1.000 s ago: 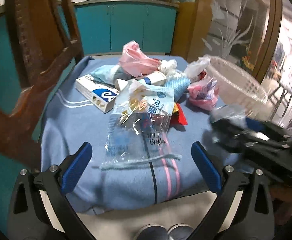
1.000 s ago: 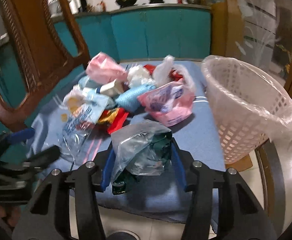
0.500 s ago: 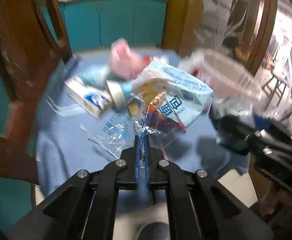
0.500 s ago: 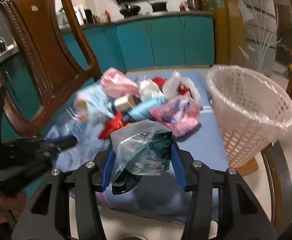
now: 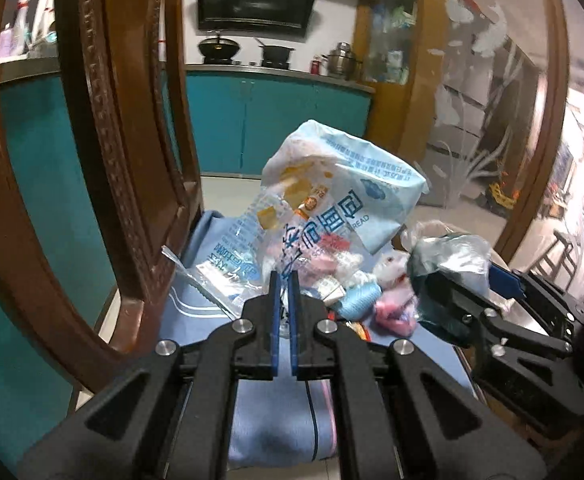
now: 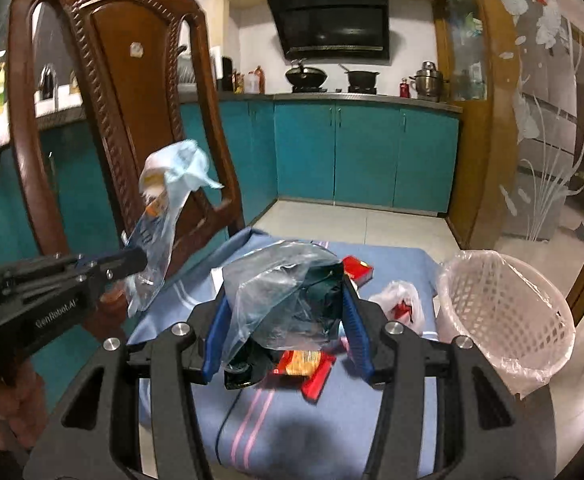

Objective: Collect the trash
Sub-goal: 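Carry the dark bag into the basket and open the right gripper while the left carries the zip bag there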

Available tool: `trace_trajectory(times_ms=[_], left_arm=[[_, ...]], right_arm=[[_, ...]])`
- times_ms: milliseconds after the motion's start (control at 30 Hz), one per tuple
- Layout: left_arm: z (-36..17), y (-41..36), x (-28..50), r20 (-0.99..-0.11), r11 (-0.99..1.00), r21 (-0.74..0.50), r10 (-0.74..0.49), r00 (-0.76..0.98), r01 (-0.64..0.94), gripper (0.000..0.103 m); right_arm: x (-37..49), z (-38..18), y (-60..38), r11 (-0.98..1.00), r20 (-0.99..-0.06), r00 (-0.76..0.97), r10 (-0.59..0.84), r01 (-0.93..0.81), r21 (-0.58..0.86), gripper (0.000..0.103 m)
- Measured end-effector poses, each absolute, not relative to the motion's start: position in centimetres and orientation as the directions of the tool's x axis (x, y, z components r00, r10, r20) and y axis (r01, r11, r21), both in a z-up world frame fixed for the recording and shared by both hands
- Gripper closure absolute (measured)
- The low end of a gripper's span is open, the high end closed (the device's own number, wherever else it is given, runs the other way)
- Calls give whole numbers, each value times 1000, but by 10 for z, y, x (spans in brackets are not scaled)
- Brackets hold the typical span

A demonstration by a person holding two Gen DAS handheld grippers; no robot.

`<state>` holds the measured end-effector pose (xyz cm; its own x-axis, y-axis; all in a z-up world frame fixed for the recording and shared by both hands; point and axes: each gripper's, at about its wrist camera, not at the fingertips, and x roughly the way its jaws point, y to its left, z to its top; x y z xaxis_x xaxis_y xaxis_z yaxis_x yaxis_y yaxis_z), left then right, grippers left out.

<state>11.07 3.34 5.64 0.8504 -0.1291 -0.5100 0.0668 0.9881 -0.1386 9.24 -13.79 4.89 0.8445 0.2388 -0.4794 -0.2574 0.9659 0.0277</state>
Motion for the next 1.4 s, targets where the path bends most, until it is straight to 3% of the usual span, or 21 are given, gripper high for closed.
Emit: trace_trajectory(times_ms=[100,300,433,733,900,1067,1233,1300,1367,1400], left_arm=[[45,37,113,-503,982,-189,-120,856,27,98],[8,22,122,-557,994,-110,-81,827,23,98],[-3,21,138,-594,985,-171,-129,794,32,98],[-15,7,152,-624,996,-66,-82,777,52,98],[-13,10,145,-622,994,-85,-111,775,74,95],[-20,13,146,-636,994,-78,-105,765,72,94],[-21,15,146,-637,995,-84,-101,764,61,94],[-20,13,146,-636,994,-87,-102,765,61,94],[-20,10,145,-636,995,-81,-101,765,64,94],[-20,9,145,-636,995,-76,-99,765,65,93]], right_arm=[[97,33,-146,974,-489,843,223,-217,69,52],[105,8,-165,986,-536,828,166,-151,72,52],[113,-6,-176,989,-559,816,149,-124,83,52],[130,-12,-186,987,-558,814,159,-130,91,52],[153,7,-243,994,-450,892,-40,82,73,51],[183,-13,-334,931,-506,835,-218,333,149,51],[185,-20,-348,927,-523,823,-222,345,149,50],[186,-22,-343,931,-520,824,-226,340,134,44],[186,-26,-346,927,-522,819,-238,352,129,14],[185,-25,-347,923,-517,819,-250,363,129,10]])
